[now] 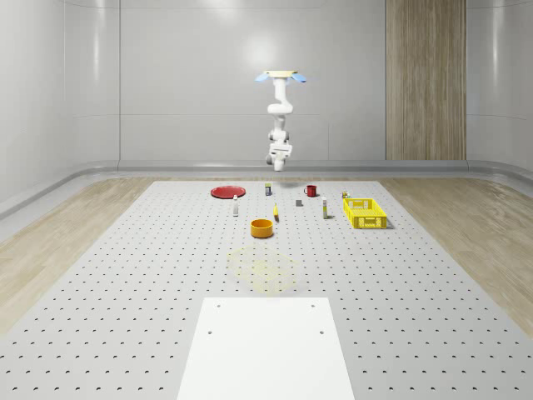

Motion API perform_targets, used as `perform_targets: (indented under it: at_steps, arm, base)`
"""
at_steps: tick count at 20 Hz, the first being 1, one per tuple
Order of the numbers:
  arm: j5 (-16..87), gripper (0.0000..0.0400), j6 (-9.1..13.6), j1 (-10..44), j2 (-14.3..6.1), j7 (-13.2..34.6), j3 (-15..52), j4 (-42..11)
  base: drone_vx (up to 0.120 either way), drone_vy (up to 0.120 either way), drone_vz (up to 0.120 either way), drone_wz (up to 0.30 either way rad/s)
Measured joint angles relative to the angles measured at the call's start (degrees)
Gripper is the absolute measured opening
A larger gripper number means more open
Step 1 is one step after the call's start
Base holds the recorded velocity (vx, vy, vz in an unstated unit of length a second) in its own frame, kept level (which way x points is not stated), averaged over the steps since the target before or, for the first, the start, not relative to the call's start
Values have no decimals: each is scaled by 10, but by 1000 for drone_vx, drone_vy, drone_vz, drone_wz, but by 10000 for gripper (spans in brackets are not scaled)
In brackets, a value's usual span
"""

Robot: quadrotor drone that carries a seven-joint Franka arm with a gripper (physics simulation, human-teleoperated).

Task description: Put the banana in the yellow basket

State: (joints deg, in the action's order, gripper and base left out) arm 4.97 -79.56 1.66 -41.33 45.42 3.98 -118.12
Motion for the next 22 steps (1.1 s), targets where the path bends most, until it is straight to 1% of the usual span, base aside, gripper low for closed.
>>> perform_targets:
  at_steps: [4,8,11,14,17,19,22]
  arm:
    - [50,400,-3,11,-2,7,35,-6]
    - [144,400,-7,32,-8,20,101,-26]
    - [261,400,-13,59,-17,40,181,-65]
    - [425,400,-21,100,-34,74,285,-141]
    - [619,400,-21,160,-58,132,394,-251]
    - [746,400,-9,212,-75,182,459,-323]
    - [898,400,26,304,-98,258,535,-403]
  base:
    - [120,-120,0,0]
    - [120,-10,0,0]
    - [120,0,-13,0]
    - [120,0,-120,0]
    - [120,0,-120,0]
    - [120,0,-120,0]
    - [120,0,-120,0]
